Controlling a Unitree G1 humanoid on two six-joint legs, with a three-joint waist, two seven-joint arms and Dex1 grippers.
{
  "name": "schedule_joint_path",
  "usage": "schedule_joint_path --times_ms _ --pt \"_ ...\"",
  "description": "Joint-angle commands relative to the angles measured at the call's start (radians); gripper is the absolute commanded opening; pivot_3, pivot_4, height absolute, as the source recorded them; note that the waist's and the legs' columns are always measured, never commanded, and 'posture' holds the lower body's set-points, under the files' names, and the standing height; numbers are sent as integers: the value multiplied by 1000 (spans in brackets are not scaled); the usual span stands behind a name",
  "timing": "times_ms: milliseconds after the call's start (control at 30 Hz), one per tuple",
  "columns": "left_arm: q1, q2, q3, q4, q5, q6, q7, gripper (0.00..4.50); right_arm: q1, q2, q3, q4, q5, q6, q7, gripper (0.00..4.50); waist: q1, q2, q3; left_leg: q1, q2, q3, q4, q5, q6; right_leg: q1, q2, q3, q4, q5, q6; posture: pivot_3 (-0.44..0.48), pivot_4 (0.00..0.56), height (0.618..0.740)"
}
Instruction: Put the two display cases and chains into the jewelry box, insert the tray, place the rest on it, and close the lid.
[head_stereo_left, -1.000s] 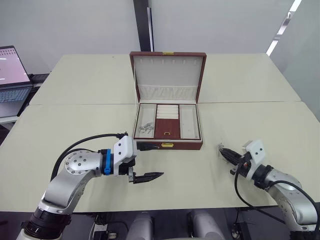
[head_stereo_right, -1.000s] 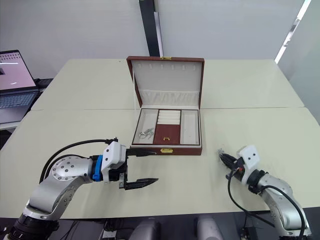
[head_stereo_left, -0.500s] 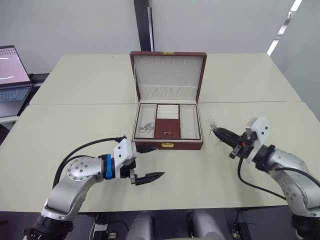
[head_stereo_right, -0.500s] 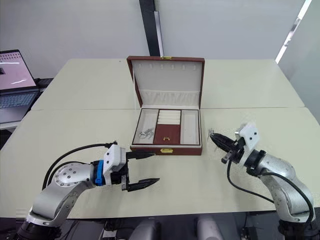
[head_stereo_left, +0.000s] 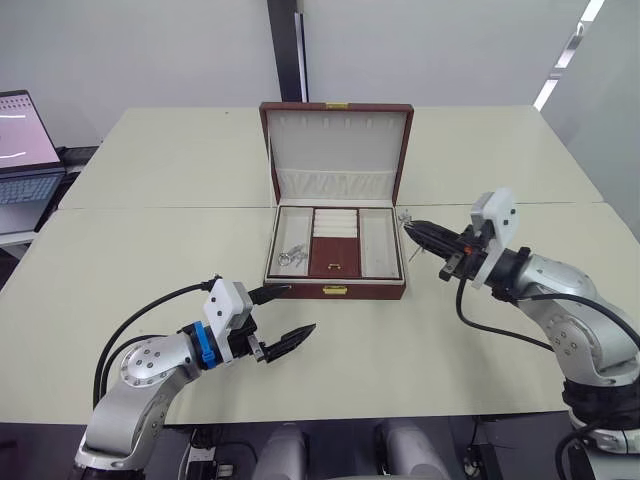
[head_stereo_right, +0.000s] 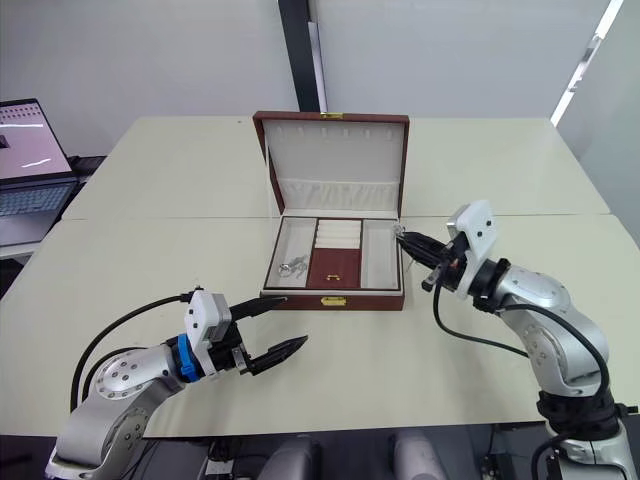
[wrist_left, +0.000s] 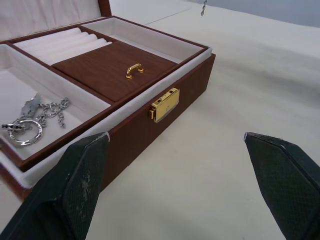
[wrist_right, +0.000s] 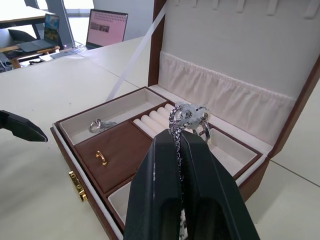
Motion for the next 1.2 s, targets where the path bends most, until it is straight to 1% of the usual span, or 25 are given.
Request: schedule_joint_path --times_ms 33,167,233,300,500,600,733,767,800,933,1133,1200 --pt "2 -18 14 -78 -8 16 59 4500 -52 20 33 23 -24 -19 1 17 1 0 0 0 0 0 0 0 0 0 0 0 0 0 0 0 150 740" --pt "-16 -62 -23 -196 0 105 187 4500 -118 64 102 115 -91 -51 -7 17 0 0 0 0 0 0 0 0 0 0 0 0 0 0 0 0 150 740" --pt "-20 -72 -33 -246 -1 147 232 4500 -136 77 116 146 -113 -65 -8 17 0 0 0 0 -1 0 0 0 0 0 0 0 0 0 0 0 150 740" --pt "-3 -68 -3 -290 -25 178 257 4500 -152 94 124 177 -130 -79 -7 17 0 0 0 0 0 0 0 0 0 0 0 0 0 0 0 0 150 740" --pt "37 -51 51 -356 -72 226 283 4500 -164 116 147 241 -176 -109 6 17 0 0 0 0 0 1 0 0 0 -1 0 0 0 0 0 0 150 740" --pt "55 -43 71 -356 -83 224 281 4500 -164 124 149 263 -191 -120 10 17 0 0 0 0 0 0 0 0 0 -1 0 0 1 0 0 0 150 740" --pt "72 -46 65 -328 -67 199 267 4500 -163 133 143 272 -200 -122 9 17 0 0 0 -1 0 0 0 0 0 -1 0 0 0 0 0 0 150 740" --pt "77 -47 63 -318 -61 188 260 4500 -162 136 140 273 -201 -121 7 536 0 0 0 -1 0 0 0 0 0 -1 0 0 0 0 0 0 150 740" --pt "82 -48 60 -303 -55 172 252 4500 -160 139 133 271 -198 -119 7 676 0 0 0 -1 0 0 0 0 0 -1 0 0 0 0 0 0 150 740" --pt "92 -51 52 -253 -36 121 222 4500 -156 142 117 263 -193 -115 9 1708 0 0 0 -1 0 0 0 0 0 -1 0 0 0 0 0 0 150 740" --pt "94 -51 43 -163 -13 47 167 4500 -132 131 85 234 -172 -110 25 3384 0 1 0 -1 0 0 0 0 0 -1 0 0 0 0 0 0 150 740" --pt "94 -48 44 -144 -13 34 153 4500 -121 118 67 224 -160 -108 41 4032 0 1 0 -1 0 0 0 0 0 -1 0 0 0 0 0 0 150 740"
